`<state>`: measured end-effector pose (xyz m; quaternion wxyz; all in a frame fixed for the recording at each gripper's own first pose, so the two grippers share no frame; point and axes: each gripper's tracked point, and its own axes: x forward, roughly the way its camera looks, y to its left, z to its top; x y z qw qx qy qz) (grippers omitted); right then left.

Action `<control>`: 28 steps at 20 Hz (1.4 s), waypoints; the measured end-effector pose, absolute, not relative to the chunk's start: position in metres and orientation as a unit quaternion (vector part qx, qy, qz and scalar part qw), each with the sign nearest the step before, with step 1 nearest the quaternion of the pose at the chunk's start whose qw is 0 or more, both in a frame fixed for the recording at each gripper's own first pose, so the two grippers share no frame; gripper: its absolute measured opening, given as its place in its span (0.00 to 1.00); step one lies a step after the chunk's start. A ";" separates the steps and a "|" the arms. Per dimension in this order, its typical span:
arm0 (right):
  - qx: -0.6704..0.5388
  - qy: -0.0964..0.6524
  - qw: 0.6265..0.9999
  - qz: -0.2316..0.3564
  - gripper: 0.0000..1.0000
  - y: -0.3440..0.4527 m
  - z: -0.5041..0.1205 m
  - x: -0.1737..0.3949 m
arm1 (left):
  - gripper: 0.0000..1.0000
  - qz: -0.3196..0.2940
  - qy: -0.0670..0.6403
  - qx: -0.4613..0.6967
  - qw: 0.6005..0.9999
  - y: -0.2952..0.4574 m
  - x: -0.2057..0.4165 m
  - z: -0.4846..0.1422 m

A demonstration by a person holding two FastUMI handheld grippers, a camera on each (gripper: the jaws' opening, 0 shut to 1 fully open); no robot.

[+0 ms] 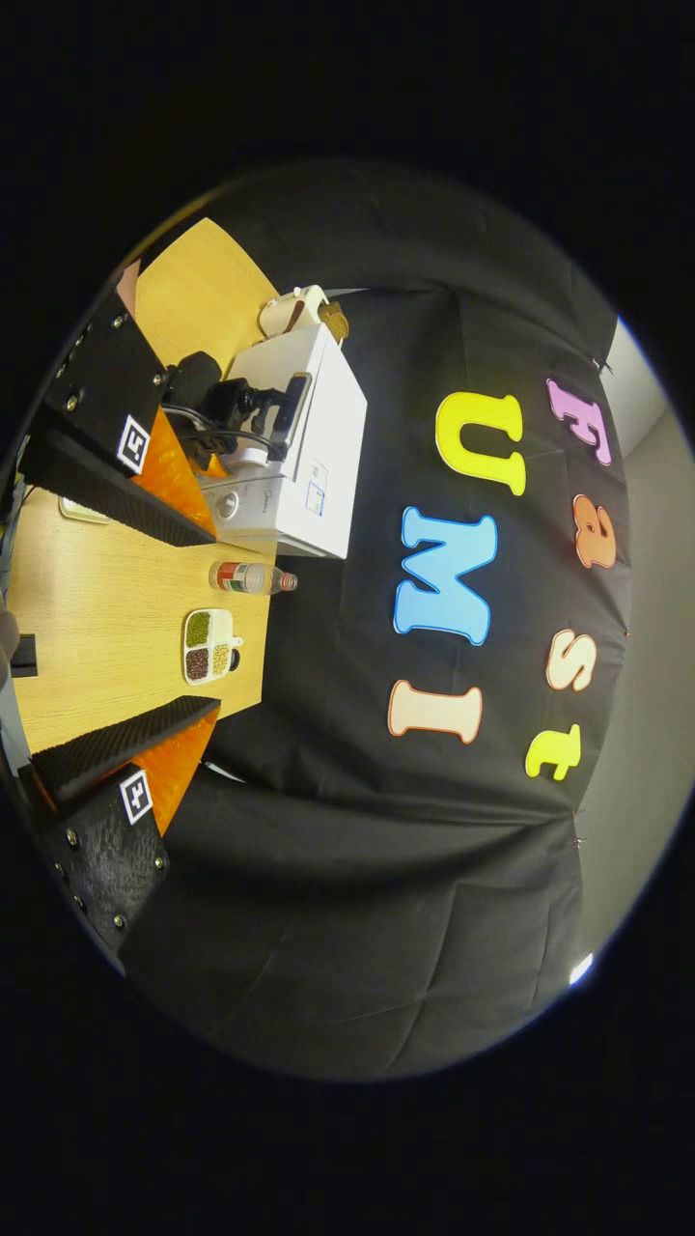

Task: Open the microwave oven with the left hand, put the food in, and close the microwave oven.

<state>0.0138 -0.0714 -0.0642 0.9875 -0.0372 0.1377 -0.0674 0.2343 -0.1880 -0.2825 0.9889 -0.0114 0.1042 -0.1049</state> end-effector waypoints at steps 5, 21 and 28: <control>-0.022 0.144 0.988 -0.043 0.95 -0.051 -0.073 0.011 | 0.22 -0.122 0.092 0.015 0.988 -0.158 0.165 -0.284; -0.002 0.157 0.982 0.109 0.95 0.077 -0.093 0.016 | 1.00 0.022 0.102 0.076 0.992 0.042 0.009 -0.280; -0.002 0.156 0.976 0.152 0.95 0.122 -0.098 0.011 | 0.97 0.065 0.104 0.075 0.990 0.114 -0.025 -0.268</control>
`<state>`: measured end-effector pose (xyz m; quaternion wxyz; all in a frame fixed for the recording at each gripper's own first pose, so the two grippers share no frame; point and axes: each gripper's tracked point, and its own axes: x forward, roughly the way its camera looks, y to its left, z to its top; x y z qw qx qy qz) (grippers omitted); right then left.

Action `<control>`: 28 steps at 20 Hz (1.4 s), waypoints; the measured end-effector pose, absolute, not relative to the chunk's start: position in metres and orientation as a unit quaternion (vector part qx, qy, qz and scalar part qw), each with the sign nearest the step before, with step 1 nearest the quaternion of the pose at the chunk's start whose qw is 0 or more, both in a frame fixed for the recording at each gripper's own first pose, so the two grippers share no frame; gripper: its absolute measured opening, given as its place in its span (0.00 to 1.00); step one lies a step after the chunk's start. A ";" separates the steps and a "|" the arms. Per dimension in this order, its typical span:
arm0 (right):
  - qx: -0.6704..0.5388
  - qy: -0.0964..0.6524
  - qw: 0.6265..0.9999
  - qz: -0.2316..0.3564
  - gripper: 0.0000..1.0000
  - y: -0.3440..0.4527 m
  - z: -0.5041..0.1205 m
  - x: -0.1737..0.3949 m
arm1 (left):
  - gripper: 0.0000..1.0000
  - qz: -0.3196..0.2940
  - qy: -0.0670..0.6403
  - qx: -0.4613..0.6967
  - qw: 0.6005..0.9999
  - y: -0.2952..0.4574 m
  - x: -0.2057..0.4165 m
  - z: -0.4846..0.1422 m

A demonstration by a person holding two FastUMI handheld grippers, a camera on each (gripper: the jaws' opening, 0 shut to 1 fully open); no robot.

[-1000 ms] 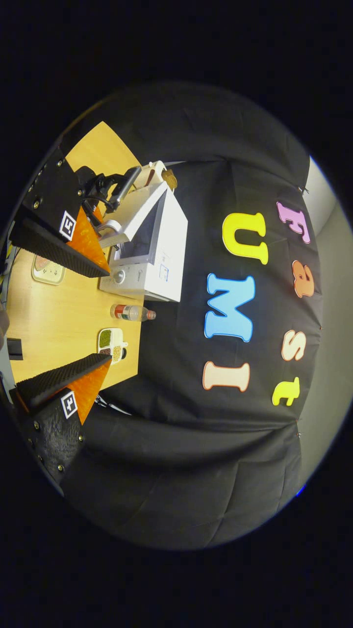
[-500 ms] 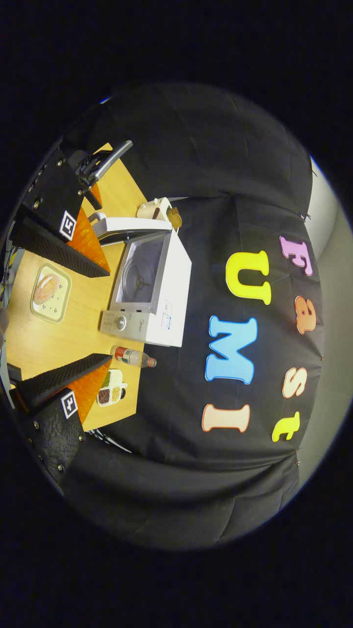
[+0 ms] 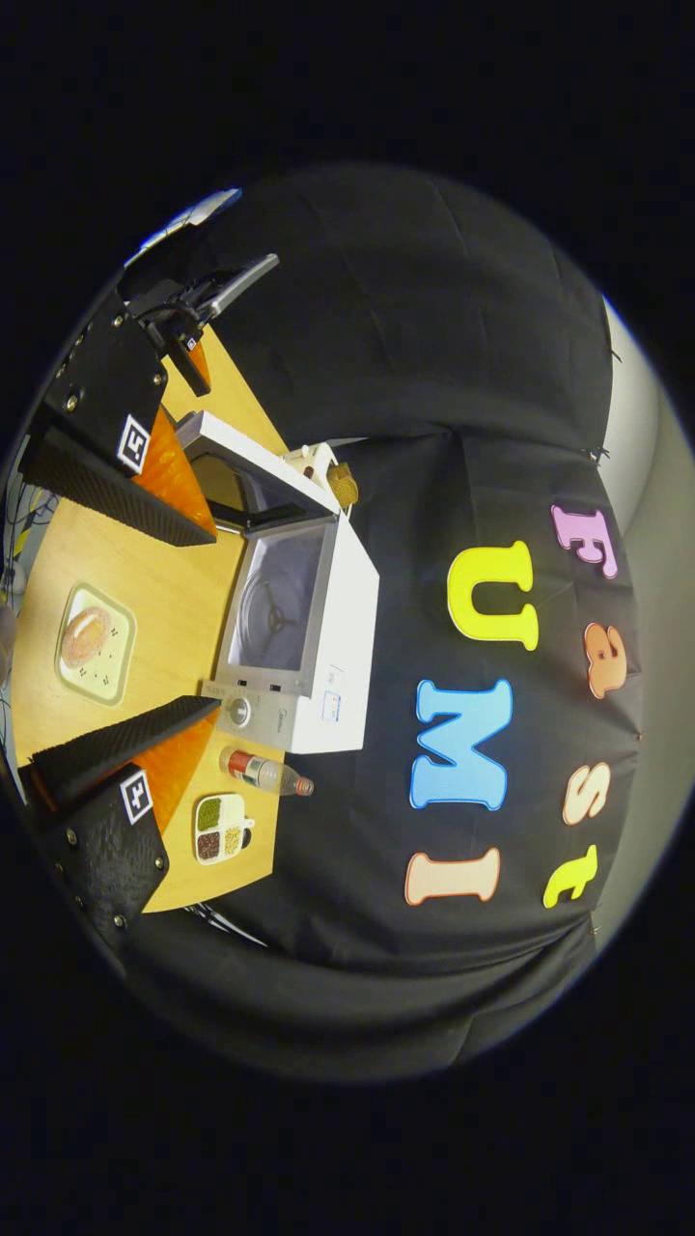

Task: Open the microwave oven with the left hand, put the food in, and close the microwave oven.

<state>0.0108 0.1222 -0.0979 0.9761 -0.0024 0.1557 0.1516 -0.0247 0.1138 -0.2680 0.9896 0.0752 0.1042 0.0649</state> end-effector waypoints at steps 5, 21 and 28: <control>0.013 0.155 0.973 0.172 0.96 0.145 -0.107 0.017 | 1.00 0.101 0.104 0.063 0.987 0.165 -0.048 -0.261; -0.127 0.215 0.949 0.191 0.95 0.116 -0.255 0.014 | 0.93 0.090 0.039 0.060 0.993 0.156 -0.068 -0.132; -0.213 0.266 0.917 0.208 0.96 0.115 -0.355 0.014 | 0.93 0.063 -0.011 0.052 0.997 0.122 -0.046 -0.060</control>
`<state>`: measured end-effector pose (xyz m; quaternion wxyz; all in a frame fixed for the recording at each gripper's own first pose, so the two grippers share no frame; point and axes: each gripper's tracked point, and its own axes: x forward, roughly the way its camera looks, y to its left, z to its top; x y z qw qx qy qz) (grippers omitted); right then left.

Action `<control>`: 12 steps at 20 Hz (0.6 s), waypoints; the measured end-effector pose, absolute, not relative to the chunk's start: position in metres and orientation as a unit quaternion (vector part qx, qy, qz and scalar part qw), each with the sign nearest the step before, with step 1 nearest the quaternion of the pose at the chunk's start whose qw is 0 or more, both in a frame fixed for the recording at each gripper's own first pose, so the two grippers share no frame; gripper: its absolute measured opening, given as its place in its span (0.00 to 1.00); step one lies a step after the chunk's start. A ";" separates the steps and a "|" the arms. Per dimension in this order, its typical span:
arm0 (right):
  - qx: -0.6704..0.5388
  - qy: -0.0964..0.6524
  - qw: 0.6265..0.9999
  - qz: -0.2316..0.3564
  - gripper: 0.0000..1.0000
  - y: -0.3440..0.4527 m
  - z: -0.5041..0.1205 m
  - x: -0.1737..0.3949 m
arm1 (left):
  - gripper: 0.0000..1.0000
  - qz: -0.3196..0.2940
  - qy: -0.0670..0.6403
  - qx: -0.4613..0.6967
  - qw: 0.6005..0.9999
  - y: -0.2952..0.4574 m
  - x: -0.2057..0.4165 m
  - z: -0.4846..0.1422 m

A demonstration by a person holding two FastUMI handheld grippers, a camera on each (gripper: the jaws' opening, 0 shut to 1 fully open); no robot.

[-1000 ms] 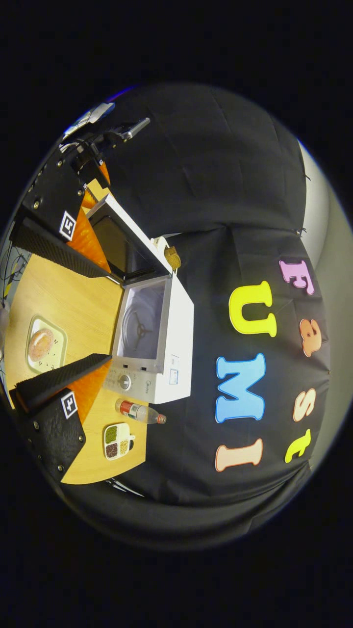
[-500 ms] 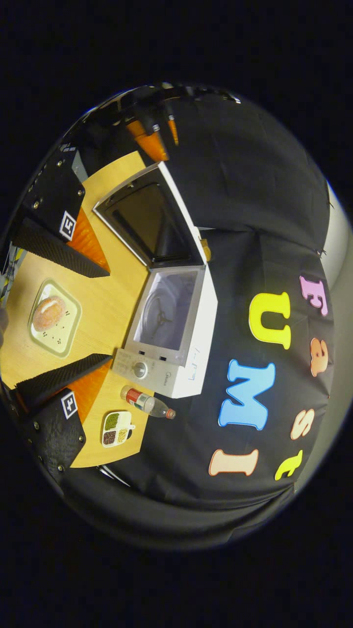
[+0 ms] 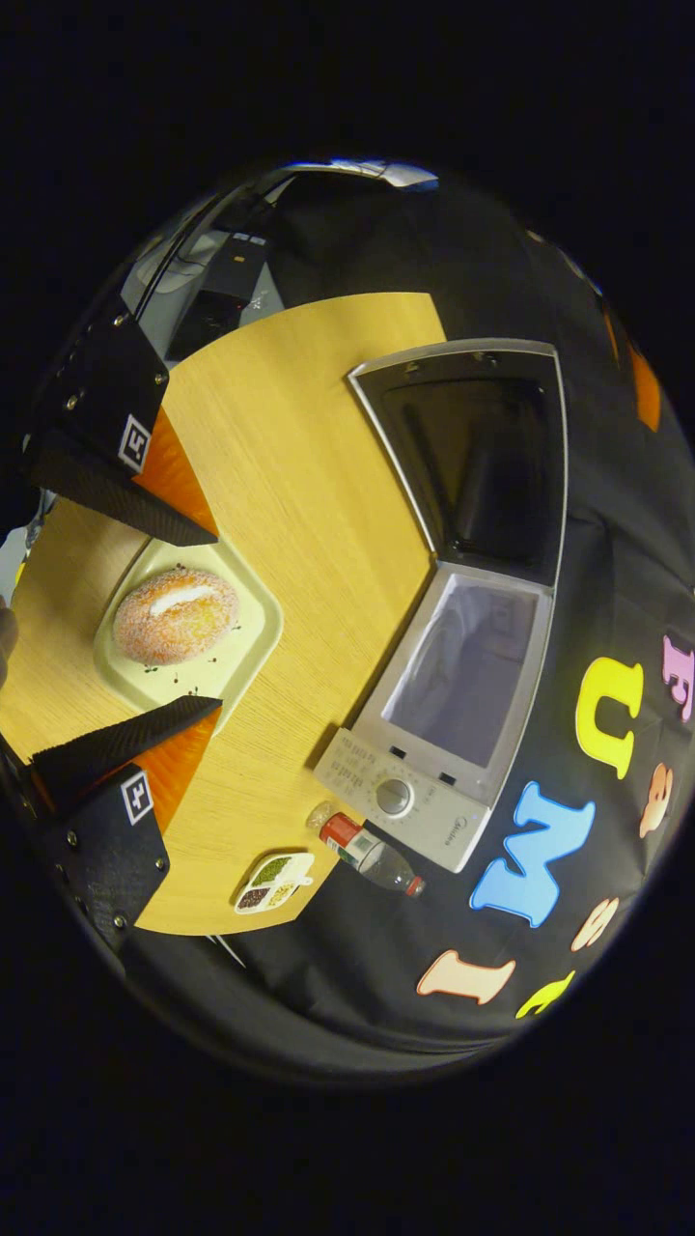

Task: Open the microwave oven with the left hand, put the food in, and close the microwave oven.

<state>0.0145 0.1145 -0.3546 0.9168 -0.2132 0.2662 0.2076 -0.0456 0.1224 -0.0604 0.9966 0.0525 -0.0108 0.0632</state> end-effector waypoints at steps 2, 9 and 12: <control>-0.236 0.271 0.908 0.216 0.96 0.116 -0.365 0.021 | 0.93 0.056 -0.014 0.054 0.997 0.111 -0.040 -0.055; -0.218 0.301 0.900 0.229 0.94 0.120 -0.393 0.033 | 0.92 0.044 -0.016 0.081 0.996 0.090 -0.026 -0.047; -0.213 0.322 0.894 0.225 0.86 0.114 -0.401 0.039 | 0.92 0.035 -0.016 0.085 0.996 0.083 -0.020 -0.045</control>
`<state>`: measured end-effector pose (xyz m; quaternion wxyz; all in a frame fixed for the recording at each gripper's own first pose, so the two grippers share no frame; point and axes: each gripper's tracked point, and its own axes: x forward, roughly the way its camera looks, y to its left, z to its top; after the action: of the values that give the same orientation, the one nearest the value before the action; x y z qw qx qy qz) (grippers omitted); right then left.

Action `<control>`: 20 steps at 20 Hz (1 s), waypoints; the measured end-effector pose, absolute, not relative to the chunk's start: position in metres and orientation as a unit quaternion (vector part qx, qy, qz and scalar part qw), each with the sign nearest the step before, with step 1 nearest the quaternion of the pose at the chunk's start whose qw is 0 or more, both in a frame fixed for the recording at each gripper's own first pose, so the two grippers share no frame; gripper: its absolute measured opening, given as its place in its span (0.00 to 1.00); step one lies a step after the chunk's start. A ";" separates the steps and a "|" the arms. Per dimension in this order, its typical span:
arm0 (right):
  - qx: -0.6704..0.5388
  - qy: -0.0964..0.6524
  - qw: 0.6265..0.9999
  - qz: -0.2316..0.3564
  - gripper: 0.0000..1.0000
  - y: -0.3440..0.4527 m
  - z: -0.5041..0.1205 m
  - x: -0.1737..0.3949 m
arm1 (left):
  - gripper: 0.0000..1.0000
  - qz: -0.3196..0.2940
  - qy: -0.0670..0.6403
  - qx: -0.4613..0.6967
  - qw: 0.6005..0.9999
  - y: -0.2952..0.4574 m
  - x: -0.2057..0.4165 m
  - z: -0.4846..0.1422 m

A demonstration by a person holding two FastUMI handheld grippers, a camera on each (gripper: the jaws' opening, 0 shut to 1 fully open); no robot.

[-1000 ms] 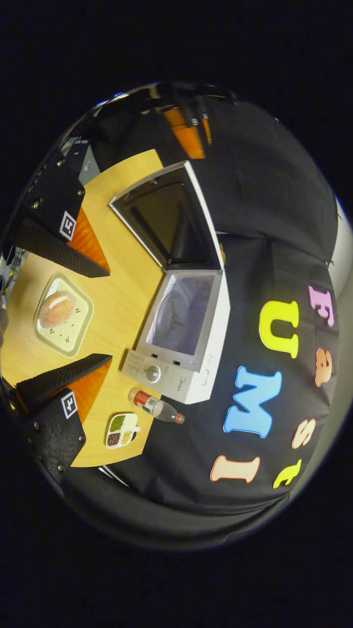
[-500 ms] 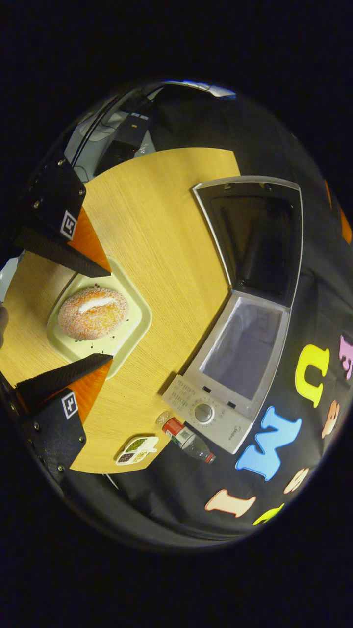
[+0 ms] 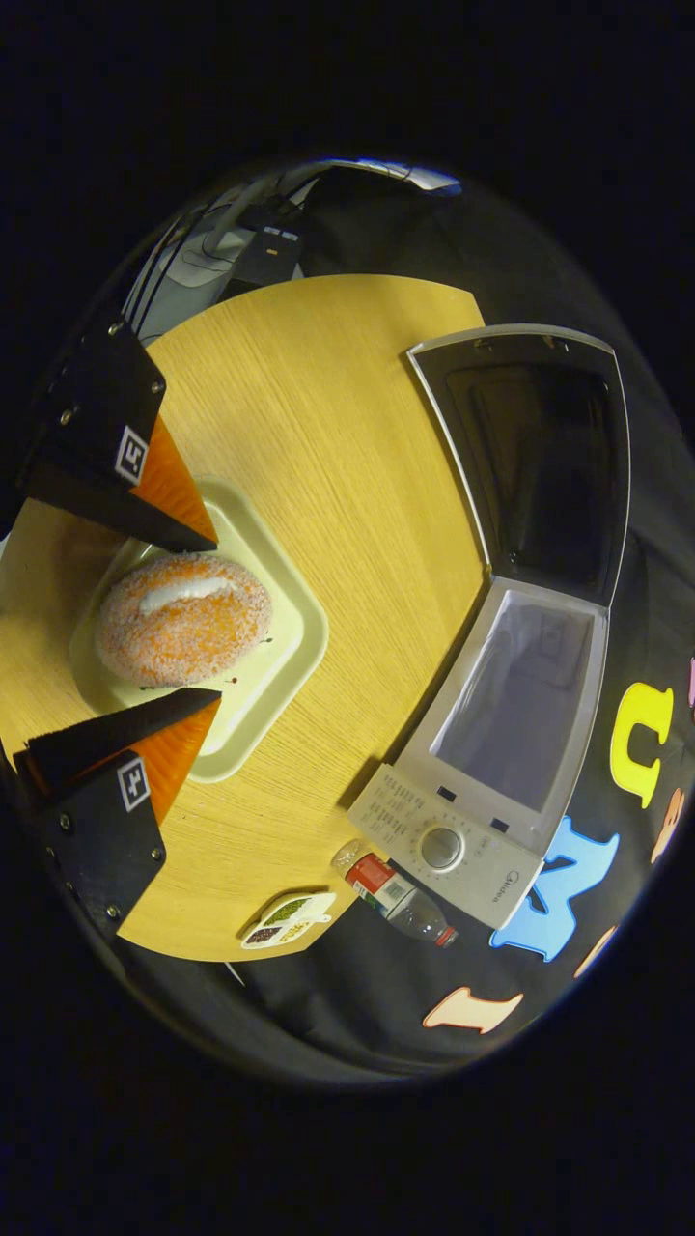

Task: Open the microwave oven with the left hand, put the food in, and close the microwave oven.

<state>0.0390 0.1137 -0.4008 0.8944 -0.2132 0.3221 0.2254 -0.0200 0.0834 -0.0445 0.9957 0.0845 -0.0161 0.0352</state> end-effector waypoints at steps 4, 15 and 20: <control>-0.187 0.342 0.891 0.234 0.74 0.116 -0.404 0.041 | 0.92 0.037 -0.015 0.079 0.996 0.083 -0.011 -0.043; 0.022 0.343 0.911 0.227 0.74 0.148 -0.316 0.068 | 0.92 0.037 -0.005 0.070 0.997 0.094 0.005 -0.050; 0.140 0.301 0.919 0.213 0.73 0.190 -0.264 0.131 | 0.92 0.036 0.006 0.062 0.997 0.103 0.011 -0.061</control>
<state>0.1313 0.1895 -0.2636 0.9187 0.1402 0.3014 0.2135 0.0111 0.1032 -0.0611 0.9974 0.0618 0.0060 0.0357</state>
